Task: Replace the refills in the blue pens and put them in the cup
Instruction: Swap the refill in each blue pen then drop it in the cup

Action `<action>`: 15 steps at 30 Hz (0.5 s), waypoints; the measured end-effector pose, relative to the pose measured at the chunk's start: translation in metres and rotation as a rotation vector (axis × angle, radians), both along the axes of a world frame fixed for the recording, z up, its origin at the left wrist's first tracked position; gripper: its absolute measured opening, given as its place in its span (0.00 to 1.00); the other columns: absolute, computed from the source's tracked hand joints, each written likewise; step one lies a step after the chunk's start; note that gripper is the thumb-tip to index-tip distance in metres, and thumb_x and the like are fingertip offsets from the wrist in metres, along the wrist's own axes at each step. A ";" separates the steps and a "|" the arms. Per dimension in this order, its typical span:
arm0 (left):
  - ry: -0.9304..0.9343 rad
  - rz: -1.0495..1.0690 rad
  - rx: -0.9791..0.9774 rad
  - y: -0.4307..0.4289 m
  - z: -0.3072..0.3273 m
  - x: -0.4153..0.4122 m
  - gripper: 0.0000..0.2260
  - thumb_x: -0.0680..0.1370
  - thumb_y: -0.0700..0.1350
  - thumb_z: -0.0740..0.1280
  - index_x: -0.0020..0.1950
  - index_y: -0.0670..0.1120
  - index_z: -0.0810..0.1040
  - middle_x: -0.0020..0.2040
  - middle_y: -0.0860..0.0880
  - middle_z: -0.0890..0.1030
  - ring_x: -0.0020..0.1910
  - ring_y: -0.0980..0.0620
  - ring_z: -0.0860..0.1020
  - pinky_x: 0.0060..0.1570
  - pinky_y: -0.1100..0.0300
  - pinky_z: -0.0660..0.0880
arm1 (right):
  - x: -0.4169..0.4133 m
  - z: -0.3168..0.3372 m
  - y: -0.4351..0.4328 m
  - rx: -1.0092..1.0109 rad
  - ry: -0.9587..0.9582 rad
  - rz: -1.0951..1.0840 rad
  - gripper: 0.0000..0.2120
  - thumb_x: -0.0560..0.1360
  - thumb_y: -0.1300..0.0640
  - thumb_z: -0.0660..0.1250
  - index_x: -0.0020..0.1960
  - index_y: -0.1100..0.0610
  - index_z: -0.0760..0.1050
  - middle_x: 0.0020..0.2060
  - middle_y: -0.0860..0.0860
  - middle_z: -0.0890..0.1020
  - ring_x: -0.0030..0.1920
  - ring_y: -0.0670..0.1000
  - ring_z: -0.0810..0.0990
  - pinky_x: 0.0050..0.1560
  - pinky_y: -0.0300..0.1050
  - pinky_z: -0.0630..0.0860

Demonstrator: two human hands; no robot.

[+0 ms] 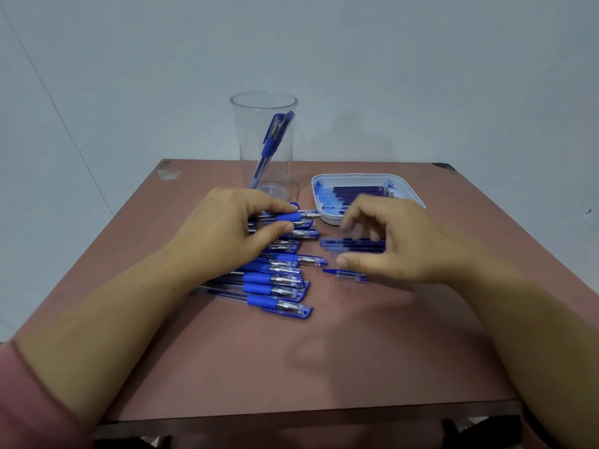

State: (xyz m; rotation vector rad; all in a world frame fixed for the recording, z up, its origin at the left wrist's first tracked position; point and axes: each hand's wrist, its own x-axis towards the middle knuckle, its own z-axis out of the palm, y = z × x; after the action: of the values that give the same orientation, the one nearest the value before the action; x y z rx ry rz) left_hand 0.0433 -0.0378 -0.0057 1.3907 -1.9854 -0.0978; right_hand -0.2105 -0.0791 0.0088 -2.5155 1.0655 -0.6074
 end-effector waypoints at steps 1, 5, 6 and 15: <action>-0.006 0.002 -0.001 0.000 0.000 0.000 0.11 0.75 0.50 0.72 0.56 0.58 0.83 0.43 0.69 0.78 0.47 0.65 0.79 0.45 0.72 0.72 | -0.004 0.002 0.001 0.017 0.056 0.022 0.17 0.63 0.39 0.75 0.47 0.44 0.76 0.40 0.40 0.78 0.40 0.40 0.76 0.38 0.32 0.69; -0.021 -0.002 -0.017 0.000 -0.001 0.000 0.11 0.75 0.49 0.72 0.57 0.57 0.83 0.42 0.69 0.78 0.44 0.65 0.79 0.44 0.69 0.72 | -0.005 0.004 0.006 0.035 0.226 0.089 0.11 0.66 0.43 0.75 0.47 0.45 0.81 0.42 0.39 0.78 0.44 0.37 0.75 0.40 0.28 0.66; -0.024 -0.002 -0.019 0.000 -0.002 0.000 0.11 0.75 0.49 0.72 0.57 0.57 0.83 0.43 0.68 0.78 0.44 0.65 0.79 0.44 0.69 0.72 | -0.003 0.004 0.006 0.038 0.241 0.096 0.09 0.68 0.45 0.75 0.46 0.45 0.82 0.42 0.39 0.78 0.44 0.38 0.75 0.40 0.28 0.66; -0.023 -0.029 -0.012 -0.002 -0.002 0.001 0.12 0.75 0.51 0.72 0.58 0.58 0.82 0.50 0.61 0.83 0.47 0.63 0.80 0.47 0.65 0.76 | -0.007 0.001 -0.007 -0.019 -0.120 -0.100 0.05 0.73 0.50 0.71 0.45 0.42 0.76 0.33 0.45 0.79 0.35 0.46 0.77 0.39 0.42 0.76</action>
State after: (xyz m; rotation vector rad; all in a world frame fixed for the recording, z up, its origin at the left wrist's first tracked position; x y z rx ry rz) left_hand 0.0443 -0.0396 -0.0073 1.3617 -2.0222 -0.0828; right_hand -0.2170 -0.0859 0.0094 -2.4188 1.1513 -0.7902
